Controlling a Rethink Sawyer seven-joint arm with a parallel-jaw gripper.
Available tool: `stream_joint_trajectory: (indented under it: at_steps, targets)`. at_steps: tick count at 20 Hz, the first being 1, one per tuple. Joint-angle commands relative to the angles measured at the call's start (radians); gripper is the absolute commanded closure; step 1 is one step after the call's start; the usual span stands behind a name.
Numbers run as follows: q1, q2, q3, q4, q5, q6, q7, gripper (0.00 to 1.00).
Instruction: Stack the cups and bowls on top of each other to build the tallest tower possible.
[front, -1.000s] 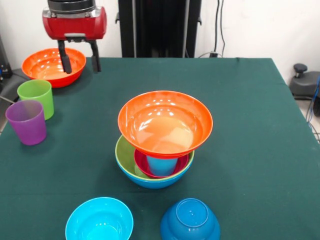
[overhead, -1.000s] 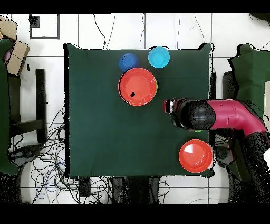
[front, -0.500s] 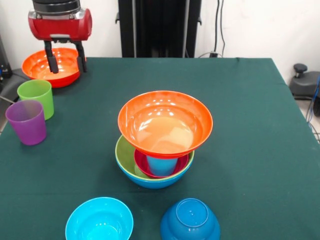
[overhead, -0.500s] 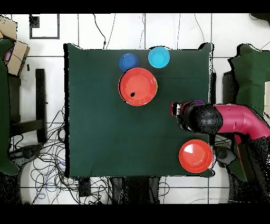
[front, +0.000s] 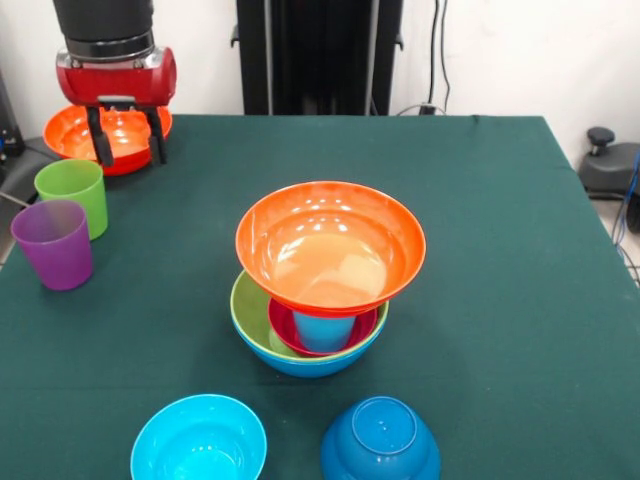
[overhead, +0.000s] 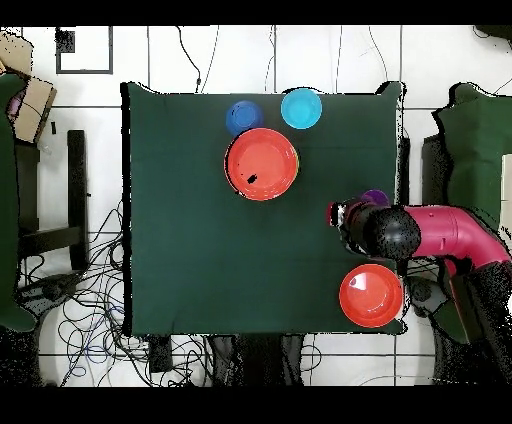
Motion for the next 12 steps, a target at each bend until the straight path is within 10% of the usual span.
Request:
stream_joint_trajectory:
  at_steps: [1,12]
  targets:
    - [-0.014,0.046,0.021,-0.005,-0.124,-0.07,-0.284,0.0]
    - [-0.085,0.001,0.09,0.02,-0.086,0.004,-0.334,0.0]
